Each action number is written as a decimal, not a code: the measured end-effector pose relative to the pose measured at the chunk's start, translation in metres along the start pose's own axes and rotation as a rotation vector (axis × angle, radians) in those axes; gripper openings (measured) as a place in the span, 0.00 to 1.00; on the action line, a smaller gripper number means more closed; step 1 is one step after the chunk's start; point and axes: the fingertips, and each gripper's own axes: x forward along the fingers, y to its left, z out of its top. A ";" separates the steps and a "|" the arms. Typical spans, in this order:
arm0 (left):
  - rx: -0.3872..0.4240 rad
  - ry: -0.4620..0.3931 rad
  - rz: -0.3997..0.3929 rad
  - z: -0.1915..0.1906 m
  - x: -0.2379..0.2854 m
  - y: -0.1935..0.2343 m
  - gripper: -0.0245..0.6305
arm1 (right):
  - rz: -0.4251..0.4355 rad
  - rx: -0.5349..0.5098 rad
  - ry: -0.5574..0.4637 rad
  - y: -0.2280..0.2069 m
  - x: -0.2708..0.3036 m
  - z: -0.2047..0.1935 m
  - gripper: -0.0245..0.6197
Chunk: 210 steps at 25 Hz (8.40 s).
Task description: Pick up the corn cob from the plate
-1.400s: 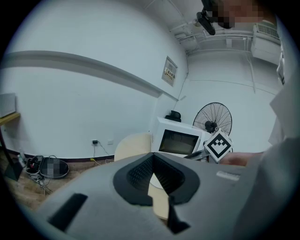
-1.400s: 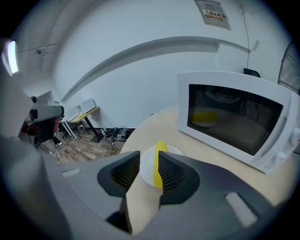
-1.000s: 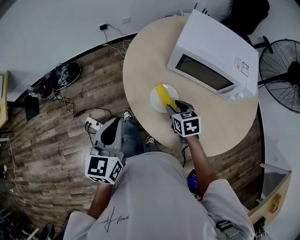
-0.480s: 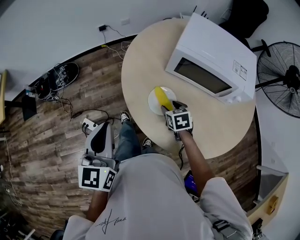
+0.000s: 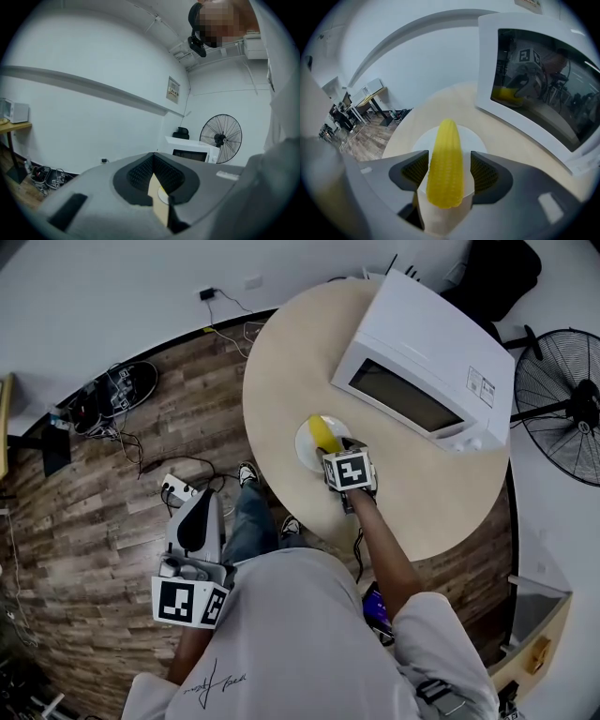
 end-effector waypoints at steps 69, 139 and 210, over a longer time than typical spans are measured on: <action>-0.029 0.048 -0.018 -0.018 -0.001 -0.006 0.02 | 0.155 -0.011 0.103 -0.001 0.011 -0.005 0.45; -0.026 0.067 -0.052 -0.024 -0.023 -0.025 0.02 | 0.165 0.161 -0.288 0.023 -0.143 0.008 0.45; -0.015 0.105 -0.077 -0.033 -0.007 -0.055 0.02 | -0.032 0.197 -0.695 0.030 -0.304 0.001 0.45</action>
